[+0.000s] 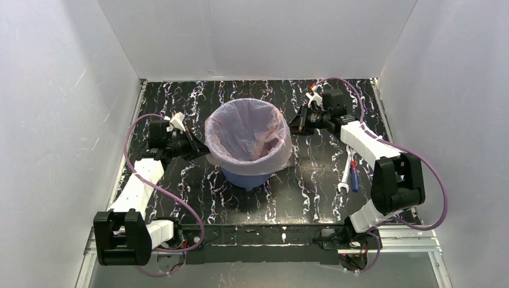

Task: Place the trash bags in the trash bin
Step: Adjust the trash bag in the trash bin.

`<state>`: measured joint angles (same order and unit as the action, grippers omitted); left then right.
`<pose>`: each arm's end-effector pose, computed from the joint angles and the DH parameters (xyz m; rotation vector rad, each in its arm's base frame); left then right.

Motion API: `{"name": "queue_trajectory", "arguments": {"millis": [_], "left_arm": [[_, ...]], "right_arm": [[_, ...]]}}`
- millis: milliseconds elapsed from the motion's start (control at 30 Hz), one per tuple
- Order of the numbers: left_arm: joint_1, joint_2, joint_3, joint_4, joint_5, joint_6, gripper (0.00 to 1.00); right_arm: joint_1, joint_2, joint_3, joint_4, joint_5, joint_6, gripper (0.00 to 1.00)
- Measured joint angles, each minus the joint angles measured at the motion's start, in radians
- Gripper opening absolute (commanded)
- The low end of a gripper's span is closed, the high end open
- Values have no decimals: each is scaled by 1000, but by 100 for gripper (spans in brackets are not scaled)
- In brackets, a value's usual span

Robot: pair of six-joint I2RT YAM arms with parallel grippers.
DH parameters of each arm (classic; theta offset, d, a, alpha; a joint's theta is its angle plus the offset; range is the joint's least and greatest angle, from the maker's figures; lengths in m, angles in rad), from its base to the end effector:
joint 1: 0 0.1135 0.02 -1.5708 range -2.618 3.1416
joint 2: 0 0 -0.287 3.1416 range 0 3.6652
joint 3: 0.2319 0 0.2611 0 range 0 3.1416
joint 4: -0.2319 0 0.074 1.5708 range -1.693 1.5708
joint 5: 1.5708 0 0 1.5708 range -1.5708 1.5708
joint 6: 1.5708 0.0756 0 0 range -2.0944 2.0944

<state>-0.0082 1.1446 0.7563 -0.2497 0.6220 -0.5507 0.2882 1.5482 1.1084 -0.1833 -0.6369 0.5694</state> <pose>0.2677 -0.0462 0.2535 -0.2484 2.2326 -0.9930 0.3501 0.1507 0.2679 -0.0618 2.2992 1.1635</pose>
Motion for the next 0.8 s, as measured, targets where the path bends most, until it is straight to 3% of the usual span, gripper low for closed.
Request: {"name": "queue_trajectory", "arguments": {"millis": [100,367,667,800], "left_arm": [[0,0,-9,11,3,0,0],[0,13,-72,27,4,3,0],[0,-33,-84,-11,-21,22,48],[0,-85,-48,-73,-51,36,54]], "right_arm": [[2,25,1,-10,-11,-5,25],[5,54,23,-77,1,-38,38],[4,45,64,-133,136,-74,70],[-2,-61,59,-159,309,-72,76]]}}
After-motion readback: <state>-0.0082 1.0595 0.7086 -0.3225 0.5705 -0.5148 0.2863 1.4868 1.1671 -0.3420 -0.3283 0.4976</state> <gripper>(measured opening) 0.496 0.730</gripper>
